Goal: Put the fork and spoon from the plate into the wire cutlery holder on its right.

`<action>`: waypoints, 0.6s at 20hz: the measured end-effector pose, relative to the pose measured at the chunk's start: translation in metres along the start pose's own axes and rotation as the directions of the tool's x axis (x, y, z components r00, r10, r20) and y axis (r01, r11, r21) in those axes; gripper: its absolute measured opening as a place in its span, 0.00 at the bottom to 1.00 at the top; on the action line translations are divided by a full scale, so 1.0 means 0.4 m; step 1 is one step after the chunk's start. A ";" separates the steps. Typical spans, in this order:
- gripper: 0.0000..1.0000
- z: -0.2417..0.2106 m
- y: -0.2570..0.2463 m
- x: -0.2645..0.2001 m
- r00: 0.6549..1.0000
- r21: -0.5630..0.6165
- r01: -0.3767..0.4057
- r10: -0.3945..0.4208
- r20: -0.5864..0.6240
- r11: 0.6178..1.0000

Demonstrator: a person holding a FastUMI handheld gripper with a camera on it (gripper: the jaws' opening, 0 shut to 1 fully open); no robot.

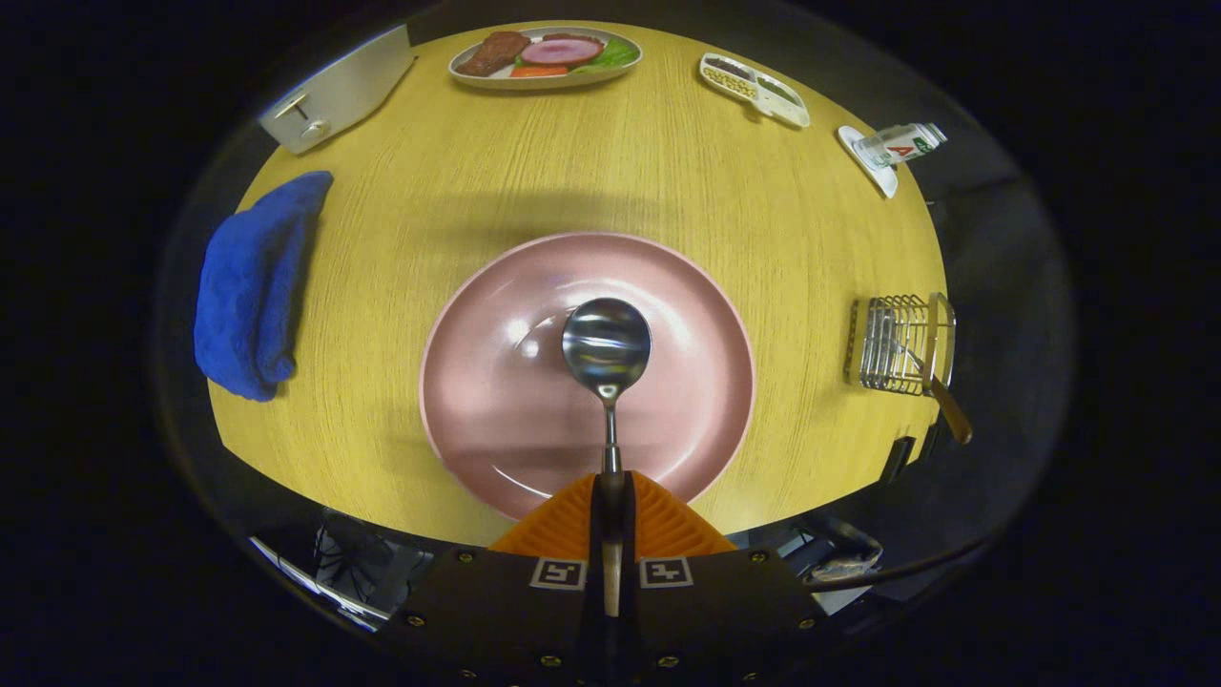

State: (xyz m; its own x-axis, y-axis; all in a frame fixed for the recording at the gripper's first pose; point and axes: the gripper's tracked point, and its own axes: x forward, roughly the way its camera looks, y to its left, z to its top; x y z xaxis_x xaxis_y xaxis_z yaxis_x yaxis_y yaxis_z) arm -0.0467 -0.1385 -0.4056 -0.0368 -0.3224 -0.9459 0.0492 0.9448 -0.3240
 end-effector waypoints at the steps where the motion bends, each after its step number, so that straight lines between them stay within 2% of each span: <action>1: 0.06 0.006 -0.015 -0.014 1.000 0.012 0.011 -0.011 0.009 1.000; 6: 0.06 0.031 -0.115 -0.085 0.997 0.089 0.065 -0.069 0.045 0.994; 12: 0.06 0.038 -0.273 -0.157 0.988 0.182 0.146 -0.154 0.031 0.972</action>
State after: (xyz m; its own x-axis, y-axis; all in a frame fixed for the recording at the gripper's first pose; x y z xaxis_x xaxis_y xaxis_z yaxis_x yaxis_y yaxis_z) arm -0.0344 -0.2224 -0.3112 -0.0131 -0.4659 -0.8848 0.2238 0.8610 -0.4567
